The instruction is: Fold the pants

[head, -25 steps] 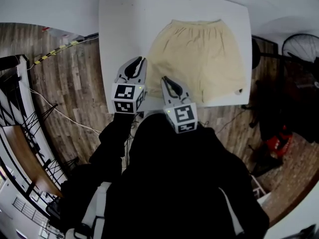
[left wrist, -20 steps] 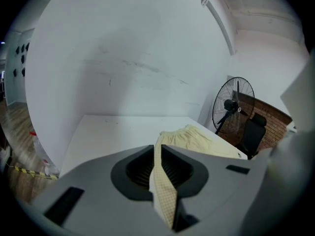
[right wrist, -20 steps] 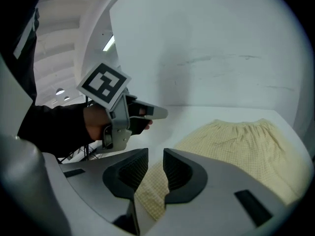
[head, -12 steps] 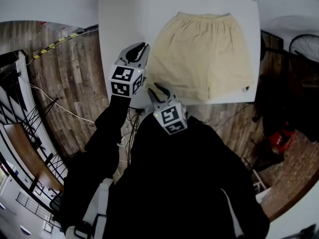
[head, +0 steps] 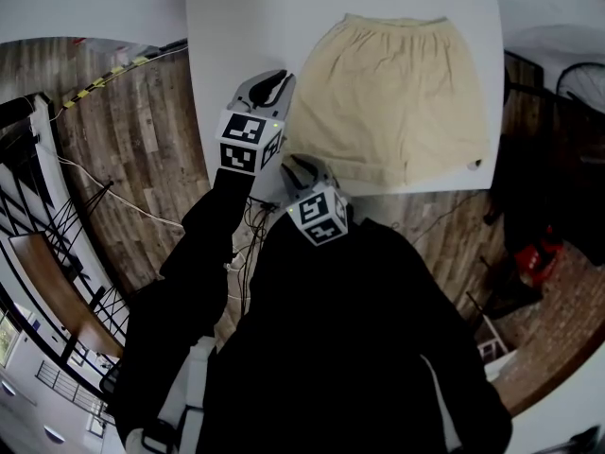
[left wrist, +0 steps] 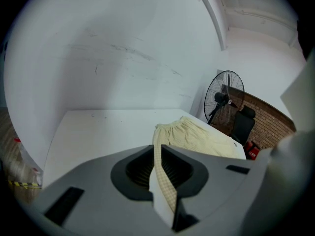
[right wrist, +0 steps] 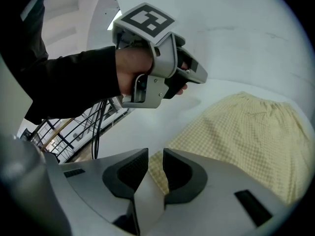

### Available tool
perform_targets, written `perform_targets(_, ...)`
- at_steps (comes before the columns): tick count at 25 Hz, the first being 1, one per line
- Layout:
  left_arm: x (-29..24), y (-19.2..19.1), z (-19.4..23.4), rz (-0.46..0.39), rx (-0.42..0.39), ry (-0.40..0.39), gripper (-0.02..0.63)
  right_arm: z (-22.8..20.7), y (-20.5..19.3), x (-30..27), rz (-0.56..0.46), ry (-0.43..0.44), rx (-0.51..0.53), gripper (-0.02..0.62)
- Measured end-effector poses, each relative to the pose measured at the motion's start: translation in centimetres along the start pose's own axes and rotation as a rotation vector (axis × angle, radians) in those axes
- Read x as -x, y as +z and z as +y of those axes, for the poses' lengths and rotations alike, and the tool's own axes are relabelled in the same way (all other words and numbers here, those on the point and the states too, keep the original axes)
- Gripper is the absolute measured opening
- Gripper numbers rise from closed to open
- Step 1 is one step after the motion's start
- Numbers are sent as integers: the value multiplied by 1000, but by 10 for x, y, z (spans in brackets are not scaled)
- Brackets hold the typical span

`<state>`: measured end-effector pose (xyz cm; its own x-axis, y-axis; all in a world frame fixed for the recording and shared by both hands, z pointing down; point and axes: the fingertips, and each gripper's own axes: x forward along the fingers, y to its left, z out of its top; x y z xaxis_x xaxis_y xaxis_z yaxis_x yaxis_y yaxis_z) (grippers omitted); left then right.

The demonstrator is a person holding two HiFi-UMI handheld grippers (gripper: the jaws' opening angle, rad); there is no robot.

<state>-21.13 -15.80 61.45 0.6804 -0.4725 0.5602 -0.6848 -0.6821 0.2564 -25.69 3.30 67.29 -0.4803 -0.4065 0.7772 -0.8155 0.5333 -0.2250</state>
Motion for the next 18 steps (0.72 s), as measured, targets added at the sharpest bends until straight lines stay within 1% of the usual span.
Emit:
perform_targets(4, 0, -6, 1, 10, 4, 4, 26, -4, -13, -12, 50, -29, 18, 72)
perform_targets(7, -1, -9, 2, 18, 2, 3, 26, -6, -15, -15, 58, -42, 37, 58)
perform_targets(10, -1, -11, 2, 23, 3, 5, 26, -8, -16, -15, 66, -27, 3, 18)
perform_targets(14, -1, -12, 0, 29, 0, 8, 26, -9, -15, -12, 100, -9, -29, 14)
perform_targets(18, -1, -13, -1, 36, -5, 10, 26, -11, -3, -1, 85, 19, -104, 12)
